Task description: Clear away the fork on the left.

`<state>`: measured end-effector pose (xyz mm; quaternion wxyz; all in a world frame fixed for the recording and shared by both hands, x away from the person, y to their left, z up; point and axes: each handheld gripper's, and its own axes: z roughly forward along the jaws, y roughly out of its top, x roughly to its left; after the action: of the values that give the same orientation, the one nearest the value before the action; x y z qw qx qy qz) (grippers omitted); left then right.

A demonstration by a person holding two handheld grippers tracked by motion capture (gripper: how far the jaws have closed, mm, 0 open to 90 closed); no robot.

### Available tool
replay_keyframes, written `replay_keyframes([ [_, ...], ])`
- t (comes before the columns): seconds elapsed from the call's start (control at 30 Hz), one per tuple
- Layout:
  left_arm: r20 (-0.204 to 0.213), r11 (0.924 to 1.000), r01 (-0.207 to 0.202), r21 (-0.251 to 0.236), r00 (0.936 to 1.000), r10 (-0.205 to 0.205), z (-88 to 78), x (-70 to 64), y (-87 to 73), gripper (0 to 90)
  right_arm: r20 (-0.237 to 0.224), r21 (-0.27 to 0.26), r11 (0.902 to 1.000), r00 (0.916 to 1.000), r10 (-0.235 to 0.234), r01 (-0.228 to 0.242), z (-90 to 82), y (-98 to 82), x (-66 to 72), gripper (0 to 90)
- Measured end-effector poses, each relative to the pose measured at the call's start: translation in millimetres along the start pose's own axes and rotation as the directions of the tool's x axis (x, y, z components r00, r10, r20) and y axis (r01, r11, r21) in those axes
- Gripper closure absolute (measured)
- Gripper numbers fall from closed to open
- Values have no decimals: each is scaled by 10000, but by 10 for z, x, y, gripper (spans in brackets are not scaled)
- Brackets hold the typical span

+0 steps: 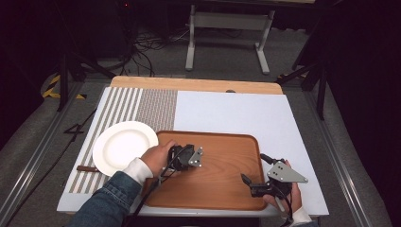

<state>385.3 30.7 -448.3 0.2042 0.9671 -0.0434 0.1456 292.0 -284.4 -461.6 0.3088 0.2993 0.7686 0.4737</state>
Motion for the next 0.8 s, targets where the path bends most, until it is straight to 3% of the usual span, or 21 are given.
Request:
replay_keyframes([
  [0.33, -245, 9970, 678, 380, 9975, -669, -105, 84, -278, 900, -66, 146, 9999, 10000, -58, 59, 24, 2, 25, 53],
  [0.8, -481, 9874, 1194, 1041, 9922, -1149, -219, 148, -541, 900, -122, 161, 9999, 9999, -31, 33, 25, 2, 29, 53],
])
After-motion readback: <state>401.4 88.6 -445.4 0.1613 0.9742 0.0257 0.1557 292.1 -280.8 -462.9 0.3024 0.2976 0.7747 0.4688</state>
